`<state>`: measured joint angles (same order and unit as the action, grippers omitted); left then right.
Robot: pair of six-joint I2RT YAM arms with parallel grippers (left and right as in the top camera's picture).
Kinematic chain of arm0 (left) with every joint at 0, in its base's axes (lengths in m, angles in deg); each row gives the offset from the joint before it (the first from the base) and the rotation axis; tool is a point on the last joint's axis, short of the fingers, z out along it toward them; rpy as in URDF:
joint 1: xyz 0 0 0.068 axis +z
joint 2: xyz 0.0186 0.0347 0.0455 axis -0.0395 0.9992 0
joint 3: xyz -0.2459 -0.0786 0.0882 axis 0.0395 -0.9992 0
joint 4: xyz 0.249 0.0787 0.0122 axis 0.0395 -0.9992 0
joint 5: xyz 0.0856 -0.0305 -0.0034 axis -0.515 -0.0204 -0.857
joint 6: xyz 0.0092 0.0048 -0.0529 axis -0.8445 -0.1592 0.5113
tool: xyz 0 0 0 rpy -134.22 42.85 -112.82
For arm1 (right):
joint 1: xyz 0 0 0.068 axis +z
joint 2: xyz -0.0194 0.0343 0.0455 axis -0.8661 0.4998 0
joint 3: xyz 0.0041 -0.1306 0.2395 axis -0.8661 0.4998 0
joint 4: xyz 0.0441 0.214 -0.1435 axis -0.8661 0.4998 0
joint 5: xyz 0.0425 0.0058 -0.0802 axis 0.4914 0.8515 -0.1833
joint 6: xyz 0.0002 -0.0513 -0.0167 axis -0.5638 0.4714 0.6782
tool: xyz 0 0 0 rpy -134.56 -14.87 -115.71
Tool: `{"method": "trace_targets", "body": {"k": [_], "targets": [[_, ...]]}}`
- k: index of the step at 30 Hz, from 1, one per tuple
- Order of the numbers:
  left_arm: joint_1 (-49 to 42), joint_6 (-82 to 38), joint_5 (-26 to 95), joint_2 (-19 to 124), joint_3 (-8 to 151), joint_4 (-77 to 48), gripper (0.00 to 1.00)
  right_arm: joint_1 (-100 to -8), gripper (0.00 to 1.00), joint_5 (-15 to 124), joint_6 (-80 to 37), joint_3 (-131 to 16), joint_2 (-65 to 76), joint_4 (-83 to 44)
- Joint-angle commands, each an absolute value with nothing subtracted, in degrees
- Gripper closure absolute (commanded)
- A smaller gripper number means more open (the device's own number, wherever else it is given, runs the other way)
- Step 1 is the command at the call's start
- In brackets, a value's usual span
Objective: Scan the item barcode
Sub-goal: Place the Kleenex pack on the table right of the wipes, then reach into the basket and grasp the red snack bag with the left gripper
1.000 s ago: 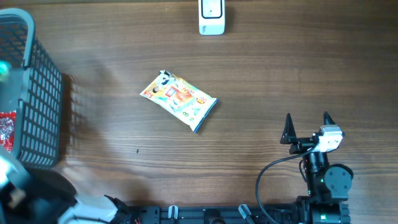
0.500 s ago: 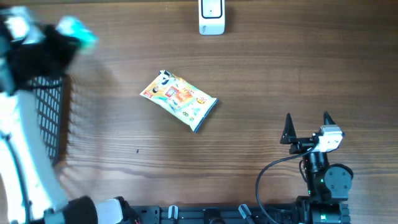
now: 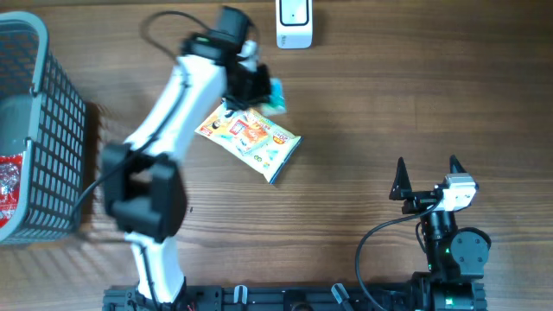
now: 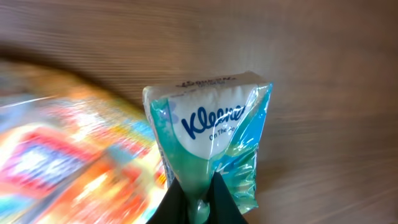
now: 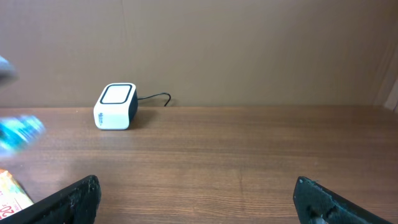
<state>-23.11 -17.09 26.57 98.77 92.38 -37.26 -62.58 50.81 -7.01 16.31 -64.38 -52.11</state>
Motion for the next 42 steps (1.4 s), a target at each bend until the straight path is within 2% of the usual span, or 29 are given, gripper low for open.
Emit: {"method": "trace_targets", "body": {"k": [1,2,4,10,17,21,26,30,34,42], "targets": [[-27.94,-16.06,25.74,104.91,91.74,-34.03,0.85,-62.86,0.00,50.24,-7.49,16.36,-64.84,-52.20],[-28.96,-16.06,25.74,106.18,91.74,-32.91,0.66,-62.86,0.00,50.24,-7.49,16.36,-64.84,-52.20],[-30.27,-16.08,25.74,107.20,91.74,-31.27,0.00,-62.86,0.00,50.24,-7.49,16.36,-64.84,-52.20],[-29.51,-16.28,25.77,105.65,94.83,-32.17,0.00,-62.86,0.00,50.24,-7.49,16.38,-64.84,-52.20],[-21.01,-20.41,22.64,95.97,108.64,-48.21,0.00,-62.86,0.00,50.24,-7.49,16.36,-64.84,-52.20],[-13.53,-20.81,13.74,86.31,115.52,-57.26,0.00,-62.86,0.00,50.24,-7.51,16.36,-64.84,-52.20],[-5.16,-20.78,6.36,75.75,115.74,-57.63,0.00,-62.86,0.01,50.24,-7.49,16.36,-64.84,-52.20],[4.11,-19.03,-5.51,70.09,115.72,-57.41,0.00,-62.86,0.00,50.24,-7.49,16.38,-64.84,-52.20],[14.49,-12.83,-15.96,69.48,115.57,-58.31,0.00,-62.86,0.00,50.24,-7.51,16.36,-64.84,-52.20],[32.70,-12.54,-16.59,75.16,114.04,-58.77,0.00,-62.86,0.00,50.24,-7.49,16.36,-64.84,-52.20]]}}
